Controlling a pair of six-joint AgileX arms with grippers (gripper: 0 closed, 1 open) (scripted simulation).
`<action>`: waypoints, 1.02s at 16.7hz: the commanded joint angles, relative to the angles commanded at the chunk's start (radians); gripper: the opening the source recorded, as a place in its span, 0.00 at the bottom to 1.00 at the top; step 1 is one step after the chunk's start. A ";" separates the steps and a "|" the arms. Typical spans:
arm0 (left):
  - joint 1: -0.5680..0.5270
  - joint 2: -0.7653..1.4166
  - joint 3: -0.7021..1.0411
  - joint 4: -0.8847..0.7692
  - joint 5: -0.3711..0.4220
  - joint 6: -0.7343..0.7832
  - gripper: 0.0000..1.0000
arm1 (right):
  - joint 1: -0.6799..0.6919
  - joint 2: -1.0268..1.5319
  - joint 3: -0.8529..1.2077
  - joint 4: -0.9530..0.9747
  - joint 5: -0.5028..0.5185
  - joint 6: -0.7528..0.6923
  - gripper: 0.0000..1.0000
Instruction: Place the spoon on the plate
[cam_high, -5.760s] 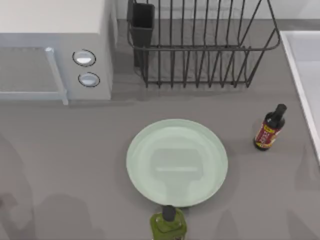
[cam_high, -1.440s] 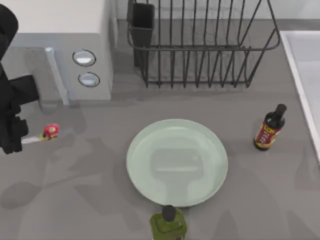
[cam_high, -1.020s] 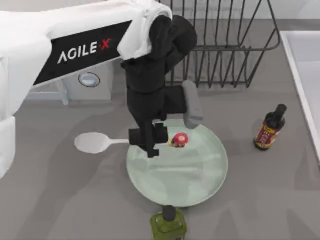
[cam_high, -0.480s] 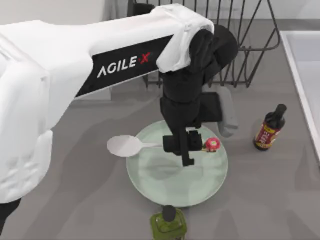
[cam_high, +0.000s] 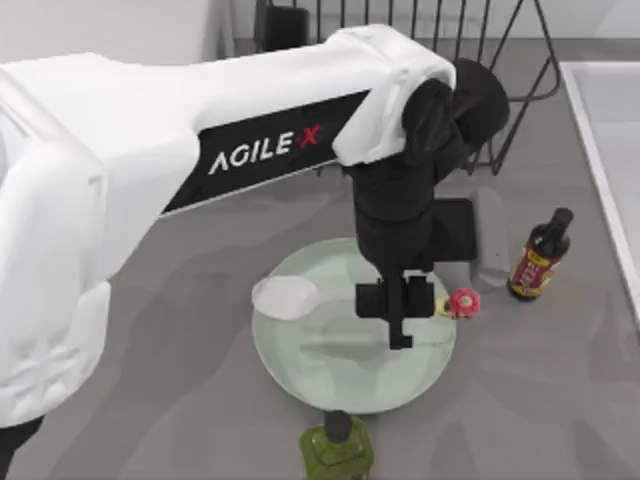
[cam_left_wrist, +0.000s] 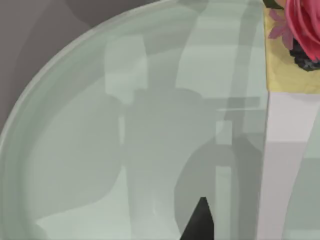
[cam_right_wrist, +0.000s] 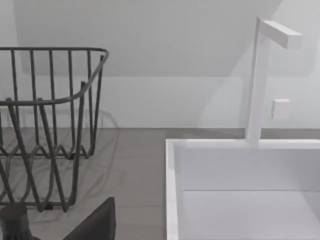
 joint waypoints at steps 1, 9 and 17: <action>-0.008 -0.004 -0.004 0.014 0.006 0.007 0.00 | 0.000 0.000 0.000 0.000 0.000 0.000 1.00; -0.019 -0.021 -0.029 0.095 0.009 0.013 0.00 | 0.000 0.000 0.000 0.000 0.000 0.000 1.00; 0.042 0.017 -0.059 0.087 -0.040 -0.037 0.00 | 0.000 0.000 0.000 0.000 0.000 0.000 1.00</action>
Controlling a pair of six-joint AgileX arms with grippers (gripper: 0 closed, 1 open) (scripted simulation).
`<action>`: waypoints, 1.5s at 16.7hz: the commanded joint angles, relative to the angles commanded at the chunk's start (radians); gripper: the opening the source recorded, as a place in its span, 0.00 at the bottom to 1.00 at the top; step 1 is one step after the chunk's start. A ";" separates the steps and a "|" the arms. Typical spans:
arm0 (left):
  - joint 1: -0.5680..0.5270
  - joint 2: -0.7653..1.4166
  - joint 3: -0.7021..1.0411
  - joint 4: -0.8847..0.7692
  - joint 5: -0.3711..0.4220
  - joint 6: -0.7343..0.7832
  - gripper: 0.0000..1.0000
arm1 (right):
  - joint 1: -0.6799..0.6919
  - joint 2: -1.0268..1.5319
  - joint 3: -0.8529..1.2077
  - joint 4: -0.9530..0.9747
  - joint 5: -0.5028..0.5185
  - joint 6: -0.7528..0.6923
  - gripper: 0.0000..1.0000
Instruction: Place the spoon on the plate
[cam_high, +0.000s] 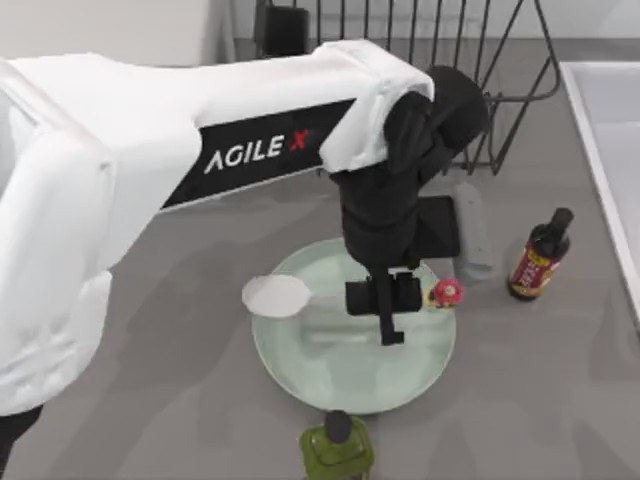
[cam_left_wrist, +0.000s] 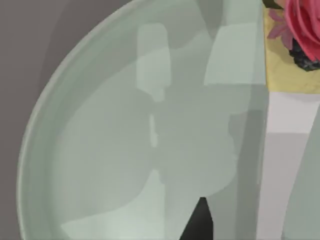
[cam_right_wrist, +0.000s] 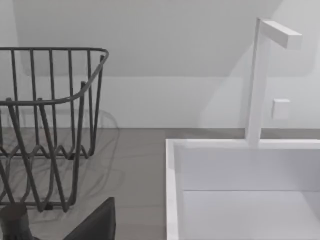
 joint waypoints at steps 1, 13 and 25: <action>0.006 0.011 -0.007 -0.003 -0.004 -0.005 0.00 | 0.000 0.000 0.000 0.000 0.000 0.000 1.00; 0.016 0.043 -0.035 -0.005 -0.007 -0.013 0.30 | 0.000 0.000 0.000 0.000 0.000 0.000 1.00; 0.016 0.043 -0.035 -0.005 -0.007 -0.013 1.00 | 0.000 0.000 0.000 0.000 0.000 0.000 1.00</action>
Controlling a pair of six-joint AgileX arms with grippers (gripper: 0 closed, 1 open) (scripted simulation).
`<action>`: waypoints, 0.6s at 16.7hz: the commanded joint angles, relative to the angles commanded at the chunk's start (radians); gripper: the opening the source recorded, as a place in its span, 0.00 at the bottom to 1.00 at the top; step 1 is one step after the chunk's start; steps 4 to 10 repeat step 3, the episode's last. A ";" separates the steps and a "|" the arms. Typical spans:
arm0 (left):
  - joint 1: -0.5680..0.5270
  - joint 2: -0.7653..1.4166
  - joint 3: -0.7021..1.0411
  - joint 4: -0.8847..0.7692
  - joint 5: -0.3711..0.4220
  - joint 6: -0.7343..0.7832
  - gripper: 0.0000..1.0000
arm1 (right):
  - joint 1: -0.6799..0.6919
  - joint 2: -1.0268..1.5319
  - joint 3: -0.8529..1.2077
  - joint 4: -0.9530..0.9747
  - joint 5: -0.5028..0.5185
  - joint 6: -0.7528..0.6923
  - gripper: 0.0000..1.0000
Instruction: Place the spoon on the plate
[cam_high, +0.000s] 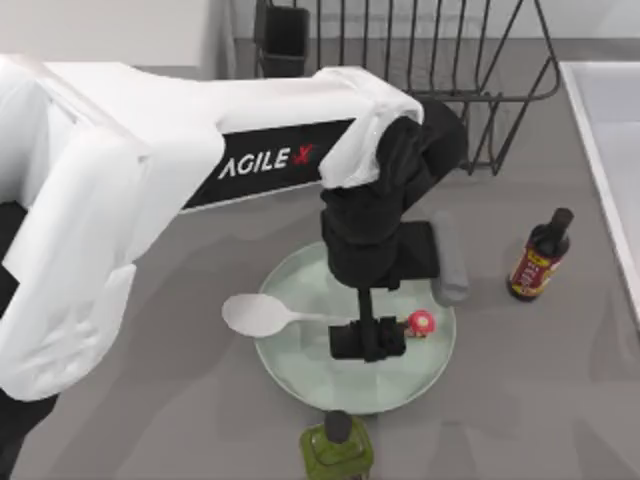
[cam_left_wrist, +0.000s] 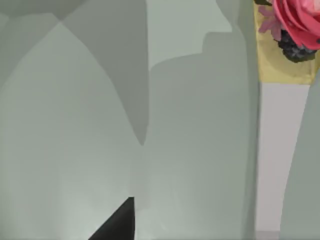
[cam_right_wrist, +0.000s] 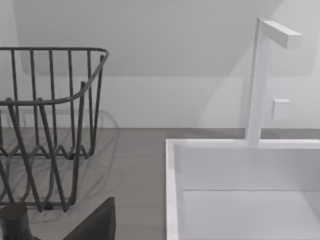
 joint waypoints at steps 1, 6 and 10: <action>0.000 0.000 0.000 0.000 0.000 0.000 1.00 | 0.000 0.000 0.000 0.000 0.000 0.000 1.00; 0.000 0.000 0.000 0.000 0.000 0.000 1.00 | 0.000 0.000 0.000 0.000 0.000 0.000 1.00; 0.000 0.000 0.000 0.000 0.000 0.000 1.00 | 0.000 0.000 0.000 0.000 0.000 0.000 1.00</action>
